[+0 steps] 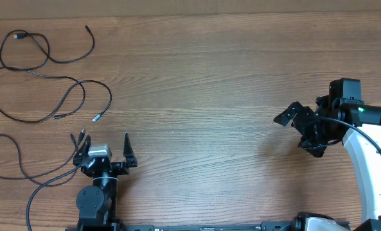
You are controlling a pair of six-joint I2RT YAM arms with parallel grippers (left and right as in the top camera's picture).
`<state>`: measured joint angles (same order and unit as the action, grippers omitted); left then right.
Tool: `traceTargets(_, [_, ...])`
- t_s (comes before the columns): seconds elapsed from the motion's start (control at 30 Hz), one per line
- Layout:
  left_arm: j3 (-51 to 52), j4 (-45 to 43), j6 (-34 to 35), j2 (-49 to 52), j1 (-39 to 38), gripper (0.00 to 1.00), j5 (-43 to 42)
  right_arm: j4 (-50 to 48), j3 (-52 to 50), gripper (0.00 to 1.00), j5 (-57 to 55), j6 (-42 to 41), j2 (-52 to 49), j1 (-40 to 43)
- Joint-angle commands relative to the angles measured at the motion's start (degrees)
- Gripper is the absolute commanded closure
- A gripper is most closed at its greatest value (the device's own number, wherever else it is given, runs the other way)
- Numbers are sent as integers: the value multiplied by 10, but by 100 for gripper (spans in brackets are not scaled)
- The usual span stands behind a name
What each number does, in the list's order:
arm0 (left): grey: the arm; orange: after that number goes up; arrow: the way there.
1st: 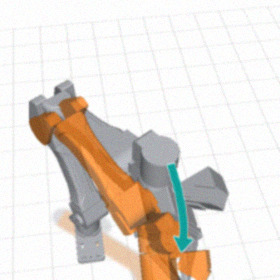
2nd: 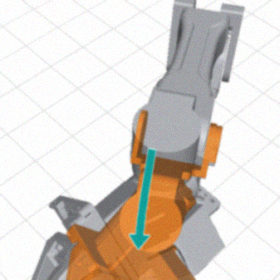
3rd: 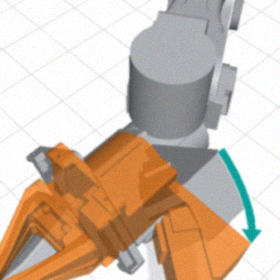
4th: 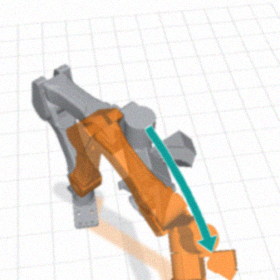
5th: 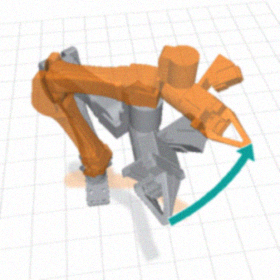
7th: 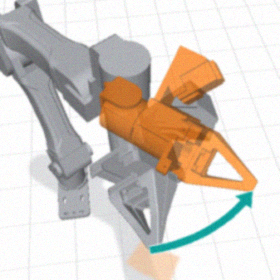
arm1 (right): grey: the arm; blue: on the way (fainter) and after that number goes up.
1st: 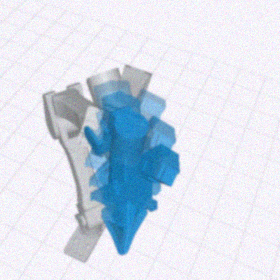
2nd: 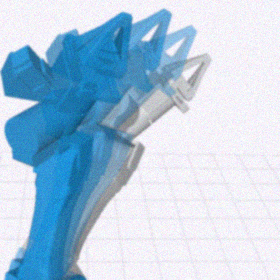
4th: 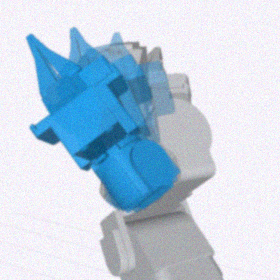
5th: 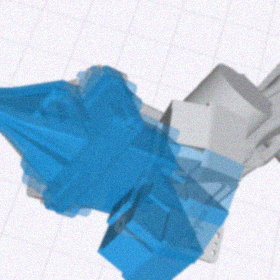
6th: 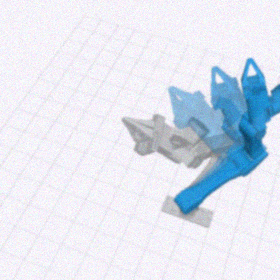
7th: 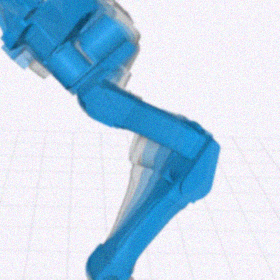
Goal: Untangle cables
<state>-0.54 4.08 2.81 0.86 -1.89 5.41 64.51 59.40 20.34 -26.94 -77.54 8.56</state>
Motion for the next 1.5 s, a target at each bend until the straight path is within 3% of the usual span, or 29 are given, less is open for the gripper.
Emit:
traceTargets(0.0, [2,-1,-11,-6,-3,0,1,-2,-2,0,-2,4,0,2])
traceTargets(0.83, [2,-1,-11,-6,-3,0,1,-6,-2,0,-30,4,10,2])
traceTargets(1.03, [2,-1,-11,-6,-3,0,1,-29,-2,0,-77,7,82,-21])
traceTargets(1.47, [2,-1,-11,-6,-3,0,1,-108,-41,0,-79,151,303,-86])
